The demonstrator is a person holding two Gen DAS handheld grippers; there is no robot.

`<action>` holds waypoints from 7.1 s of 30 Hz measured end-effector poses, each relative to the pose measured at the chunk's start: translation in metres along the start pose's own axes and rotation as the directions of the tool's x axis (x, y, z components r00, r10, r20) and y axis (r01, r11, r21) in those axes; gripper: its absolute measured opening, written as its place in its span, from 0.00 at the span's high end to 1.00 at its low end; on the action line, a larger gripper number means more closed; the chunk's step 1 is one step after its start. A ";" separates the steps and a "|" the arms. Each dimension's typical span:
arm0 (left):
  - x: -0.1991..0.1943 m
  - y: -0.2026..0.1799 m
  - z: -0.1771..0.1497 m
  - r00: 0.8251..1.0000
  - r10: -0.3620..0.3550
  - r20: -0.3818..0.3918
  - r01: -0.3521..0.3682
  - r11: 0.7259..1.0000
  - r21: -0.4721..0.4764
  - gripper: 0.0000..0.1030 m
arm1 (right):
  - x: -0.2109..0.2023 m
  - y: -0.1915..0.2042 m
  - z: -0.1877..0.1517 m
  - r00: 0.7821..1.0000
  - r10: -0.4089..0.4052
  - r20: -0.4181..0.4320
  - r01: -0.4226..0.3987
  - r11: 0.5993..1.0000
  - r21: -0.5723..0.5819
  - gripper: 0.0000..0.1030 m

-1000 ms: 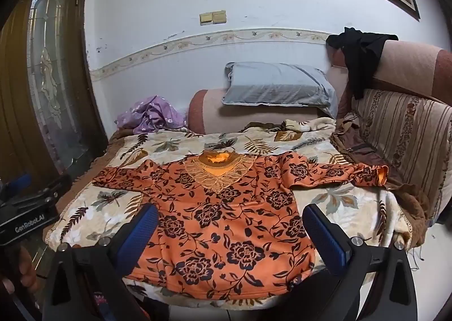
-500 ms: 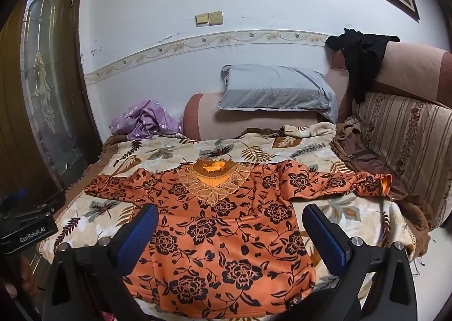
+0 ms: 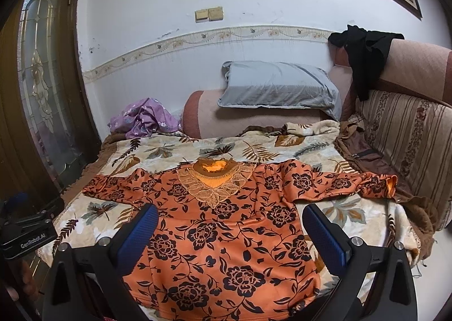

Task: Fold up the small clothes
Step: 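Move both grippers over the orange floral blouse toward its sleeves, then grasp the blouse sleeve cuff with the right gripper and lift it, then carry the held sleeve across the blouse body with the right gripper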

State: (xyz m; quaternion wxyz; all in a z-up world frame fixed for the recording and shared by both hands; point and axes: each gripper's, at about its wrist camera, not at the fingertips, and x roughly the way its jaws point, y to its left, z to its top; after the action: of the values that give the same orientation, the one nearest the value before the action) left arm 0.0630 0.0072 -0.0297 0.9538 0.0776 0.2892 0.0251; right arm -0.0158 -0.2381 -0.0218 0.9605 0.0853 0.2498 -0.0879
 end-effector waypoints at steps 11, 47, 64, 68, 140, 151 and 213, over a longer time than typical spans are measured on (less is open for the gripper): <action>0.007 0.003 0.003 1.000 0.004 -0.009 -0.004 1.000 -0.003 0.00 | 0.008 0.001 0.001 1.000 -0.001 -0.017 0.001 1.000 0.001 0.00; 0.062 -0.014 0.012 0.997 0.038 -0.061 -0.036 0.999 0.038 0.00 | 0.085 -0.019 0.012 0.995 -0.031 -0.090 0.036 0.998 0.052 0.00; 0.249 -0.093 -0.001 0.934 -0.024 -0.356 0.063 0.993 0.100 0.00 | 0.256 -0.268 -0.018 0.986 0.079 -0.144 0.046 0.709 0.704 0.00; 0.308 -0.116 -0.027 0.882 -0.043 -0.469 0.102 0.990 0.101 0.00 | 0.259 -0.347 -0.057 0.996 0.085 -0.001 -0.032 0.390 0.920 0.00; 0.295 -0.092 -0.031 0.952 -0.076 -0.298 0.094 0.995 0.045 0.00 | 0.164 -0.429 -0.026 0.907 -0.411 0.094 0.070 0.365 0.928 0.91; 0.298 -0.107 -0.037 0.952 -0.064 -0.299 0.097 0.991 0.095 0.00 | 0.171 -0.458 -0.040 0.923 -0.381 0.054 0.086 0.341 0.936 0.89; 0.288 -0.114 -0.033 0.954 -0.115 -0.278 0.148 0.984 0.100 0.00 | 0.127 -0.409 -0.056 0.937 -0.318 0.145 -0.052 0.286 0.957 0.20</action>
State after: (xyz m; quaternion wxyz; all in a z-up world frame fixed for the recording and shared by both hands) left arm 0.2847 -0.0744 -0.2336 0.8984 0.1110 0.4226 -0.0453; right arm -0.0193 -0.6396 -0.1813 0.7366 0.6003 0.0018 -0.3114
